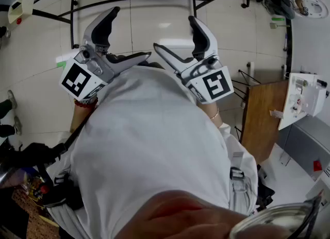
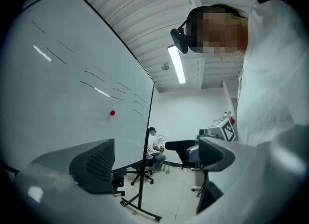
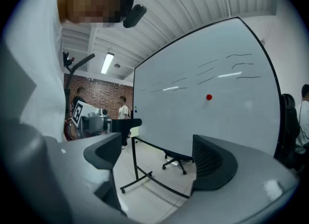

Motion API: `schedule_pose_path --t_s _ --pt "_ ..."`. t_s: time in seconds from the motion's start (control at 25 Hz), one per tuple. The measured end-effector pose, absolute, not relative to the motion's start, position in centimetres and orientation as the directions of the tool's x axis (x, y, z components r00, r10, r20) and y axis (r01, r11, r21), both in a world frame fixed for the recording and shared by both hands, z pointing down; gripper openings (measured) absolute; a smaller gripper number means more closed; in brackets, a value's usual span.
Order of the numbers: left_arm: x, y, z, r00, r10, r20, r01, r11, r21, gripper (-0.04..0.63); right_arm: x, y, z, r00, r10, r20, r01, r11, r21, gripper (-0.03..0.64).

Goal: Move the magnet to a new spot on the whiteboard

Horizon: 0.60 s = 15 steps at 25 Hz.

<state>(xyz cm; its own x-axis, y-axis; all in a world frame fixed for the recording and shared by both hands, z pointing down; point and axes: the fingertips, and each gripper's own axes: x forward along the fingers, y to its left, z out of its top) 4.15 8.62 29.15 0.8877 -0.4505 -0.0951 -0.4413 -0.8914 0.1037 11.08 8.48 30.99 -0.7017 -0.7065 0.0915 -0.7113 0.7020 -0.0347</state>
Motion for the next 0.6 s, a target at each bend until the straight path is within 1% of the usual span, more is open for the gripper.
schedule_pose_path --t_s 0.12,0.2,0.24,0.28,0.32,0.4,0.44,0.52,0.6 --pt "5.1 8.1 28.8 0.892 -0.444 -0.084 -0.435 -0.894 0.103 0.545 12.6 6.1 31.0 -0.655 -0.749 0.101 -0.753 0.658 -0.011 0.451" --pt "5.4 7.4 28.9 0.890 -0.453 -0.062 -0.446 -0.890 0.095 0.523 13.4 4.8 30.6 -0.645 -0.759 0.090 -0.764 0.644 -0.039 0.451" --pt "5.3 7.0 29.0 0.890 -0.454 -0.050 -0.448 -0.889 0.091 0.498 13.7 4.0 30.1 -0.641 -0.763 0.078 -0.767 0.639 -0.052 0.451" --pt "5.2 6.7 28.9 0.892 -0.450 -0.045 -0.445 -0.891 0.089 0.460 14.1 3.3 29.5 -0.635 -0.770 0.064 -0.772 0.633 -0.055 0.451" --pt "5.1 6.4 28.5 0.896 -0.442 -0.051 -0.437 -0.895 0.091 0.394 14.5 2.5 28.8 -0.626 -0.778 0.050 -0.780 0.624 -0.048 0.451" --pt "4.8 5.3 27.3 0.901 -0.426 -0.083 -0.418 -0.904 0.092 0.212 15.2 0.3 27.4 -0.604 -0.797 0.027 -0.797 0.603 -0.023 0.449" --pt "4.5 4.4 26.7 0.902 -0.420 -0.104 -0.413 -0.907 0.086 0.165 15.4 -1.1 26.7 -0.591 -0.806 0.015 -0.806 0.591 -0.011 0.449" --pt "3.1 2.0 26.4 0.900 -0.415 -0.134 -0.411 -0.910 0.060 0.119 15.1 -4.2 25.3 -0.561 -0.828 -0.019 -0.828 0.560 0.018 0.448" --pt "0.2 -1.3 27.2 0.899 -0.419 -0.128 -0.417 -0.908 0.046 0.024 13.6 -7.7 24.2 -0.514 -0.856 -0.057 -0.858 0.513 0.039 0.442"
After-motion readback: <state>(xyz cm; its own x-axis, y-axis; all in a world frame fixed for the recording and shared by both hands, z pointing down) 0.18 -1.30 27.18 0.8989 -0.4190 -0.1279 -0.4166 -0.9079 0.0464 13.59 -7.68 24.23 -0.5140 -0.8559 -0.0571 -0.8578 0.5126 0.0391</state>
